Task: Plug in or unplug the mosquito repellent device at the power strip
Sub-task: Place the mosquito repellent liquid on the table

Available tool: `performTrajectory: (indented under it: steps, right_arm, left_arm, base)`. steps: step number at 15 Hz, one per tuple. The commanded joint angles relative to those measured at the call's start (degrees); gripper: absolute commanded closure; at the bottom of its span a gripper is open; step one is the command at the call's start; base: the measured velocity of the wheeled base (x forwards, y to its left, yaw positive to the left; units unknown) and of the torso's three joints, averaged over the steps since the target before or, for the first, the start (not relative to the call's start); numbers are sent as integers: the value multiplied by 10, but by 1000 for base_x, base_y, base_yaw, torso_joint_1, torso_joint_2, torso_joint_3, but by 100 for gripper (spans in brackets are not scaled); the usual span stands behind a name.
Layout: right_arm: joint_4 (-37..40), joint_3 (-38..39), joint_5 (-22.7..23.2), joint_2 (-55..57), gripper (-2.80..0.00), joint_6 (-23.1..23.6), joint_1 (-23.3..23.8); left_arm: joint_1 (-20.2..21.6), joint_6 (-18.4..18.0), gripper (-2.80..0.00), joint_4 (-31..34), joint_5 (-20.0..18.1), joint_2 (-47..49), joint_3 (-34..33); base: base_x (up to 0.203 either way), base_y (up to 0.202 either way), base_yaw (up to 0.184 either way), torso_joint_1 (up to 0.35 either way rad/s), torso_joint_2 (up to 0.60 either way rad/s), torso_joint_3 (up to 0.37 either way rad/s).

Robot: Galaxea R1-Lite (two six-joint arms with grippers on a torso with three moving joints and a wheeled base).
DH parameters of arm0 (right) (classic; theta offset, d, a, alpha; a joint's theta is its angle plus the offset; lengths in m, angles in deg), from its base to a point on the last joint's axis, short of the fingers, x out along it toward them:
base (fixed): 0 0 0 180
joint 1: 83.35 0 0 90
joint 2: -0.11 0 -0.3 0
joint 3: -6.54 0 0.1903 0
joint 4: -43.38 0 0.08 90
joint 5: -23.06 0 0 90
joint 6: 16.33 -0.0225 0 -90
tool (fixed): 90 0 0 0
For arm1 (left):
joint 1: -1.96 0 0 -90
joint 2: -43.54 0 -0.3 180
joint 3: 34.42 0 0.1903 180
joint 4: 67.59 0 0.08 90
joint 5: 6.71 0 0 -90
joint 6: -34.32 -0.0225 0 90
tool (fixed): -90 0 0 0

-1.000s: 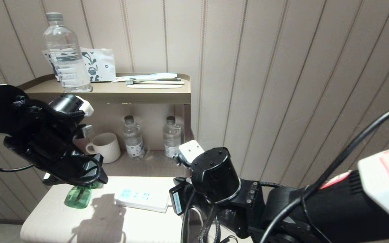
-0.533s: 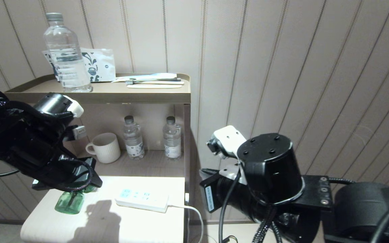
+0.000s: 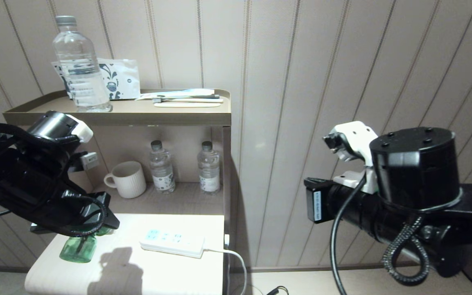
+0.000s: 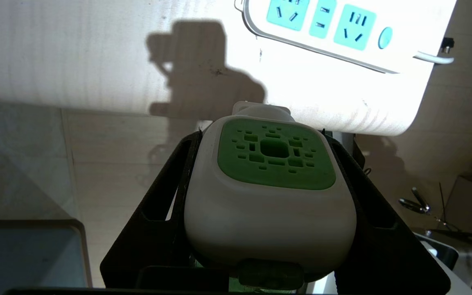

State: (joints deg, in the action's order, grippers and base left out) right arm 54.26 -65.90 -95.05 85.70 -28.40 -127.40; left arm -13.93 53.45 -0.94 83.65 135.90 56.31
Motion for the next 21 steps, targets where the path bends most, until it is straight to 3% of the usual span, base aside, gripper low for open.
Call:
performTrajectory:
  steps: [1, 4, 15, 18, 21]
  right_arm:
    - [2, 15, -14, -52, 0, 11, 24]
    - [4, 53, -42, -102, 0, 50, 79]
    - [12, 183, -143, -314, 0, 92, 285]
    - [13, 219, -159, -383, 0, 107, 363]
    - [11, 259, -160, -445, 0, 120, 387]
  left_arm:
    - [0, 1, 0, 2, 0, -7, -1]
    - [0, 2, 0, 2, -1, -10, -3]
    - [0, 2, 0, -4, -3, -17, -7]
    - [0, 0, 0, -13, -3, -19, -16]
    - [0, -3, 0, -18, -3, -25, -22]
  base:
    - [0, 0, 0, 0, 0, 0]
    - [0, 0, 0, 0, 0, 0]
    - [0, 0, 0, 0, 0, 0]
    - [0, 0, 0, 0, 0, 0]
    - [0, 0, 0, 0, 0, 0]
